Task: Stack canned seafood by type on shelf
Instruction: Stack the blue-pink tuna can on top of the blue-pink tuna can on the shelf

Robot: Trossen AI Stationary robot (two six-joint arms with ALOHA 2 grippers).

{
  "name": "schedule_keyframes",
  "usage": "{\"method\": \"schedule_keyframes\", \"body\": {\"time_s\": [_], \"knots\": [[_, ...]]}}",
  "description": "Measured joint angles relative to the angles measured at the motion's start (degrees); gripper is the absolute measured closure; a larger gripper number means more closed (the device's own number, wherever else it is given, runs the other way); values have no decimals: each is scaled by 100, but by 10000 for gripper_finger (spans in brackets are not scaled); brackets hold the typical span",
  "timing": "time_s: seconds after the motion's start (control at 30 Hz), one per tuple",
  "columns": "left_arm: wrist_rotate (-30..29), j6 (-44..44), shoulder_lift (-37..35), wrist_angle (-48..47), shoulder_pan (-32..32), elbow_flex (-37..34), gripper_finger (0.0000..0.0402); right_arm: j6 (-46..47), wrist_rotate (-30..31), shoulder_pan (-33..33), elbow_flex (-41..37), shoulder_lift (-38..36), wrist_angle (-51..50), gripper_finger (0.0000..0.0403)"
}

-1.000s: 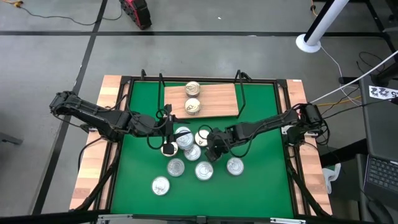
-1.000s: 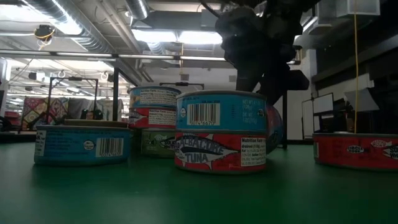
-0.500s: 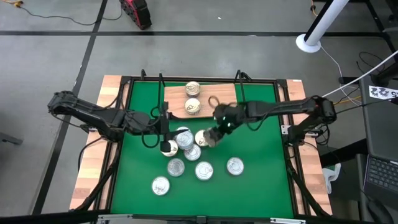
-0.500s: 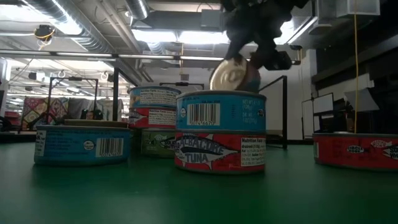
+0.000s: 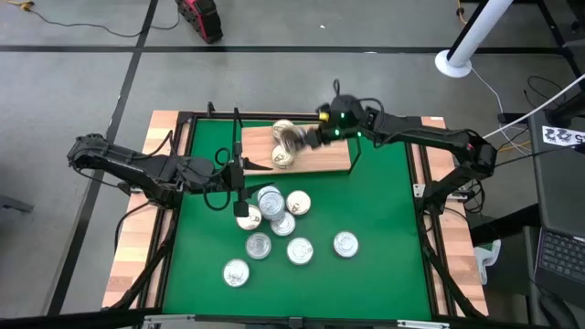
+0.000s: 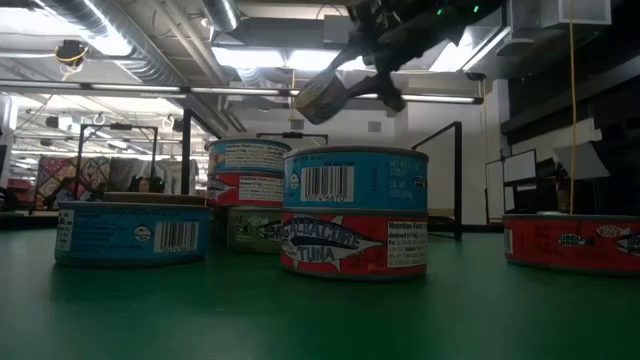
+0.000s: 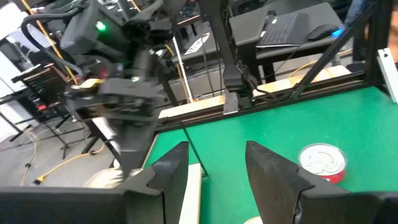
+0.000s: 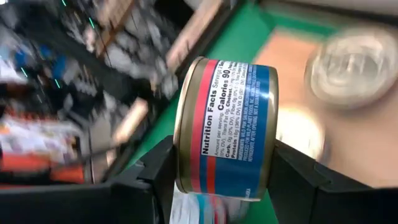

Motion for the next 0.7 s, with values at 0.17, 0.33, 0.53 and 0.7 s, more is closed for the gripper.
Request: {"method": "schedule_keyframes", "body": {"time_s": [0.17, 0.33, 0.53, 0.7], "knots": [[-2, -6, 0, -7, 112, 0, 247, -1, -202, -526, 2, 369, 790, 214], [-2, -112, 0, -3, 215, 0, 247, 62, -455, -741, 0, 867, 1491, 213], [-2, -134, 0, -9, 261, 0, 247, 315, -576, -849, 1, 1362, 1961, 213], [-2, -149, 0, -12, 261, 0, 247, 338, -642, -849, -2, 1674, 2014, 213]]}}
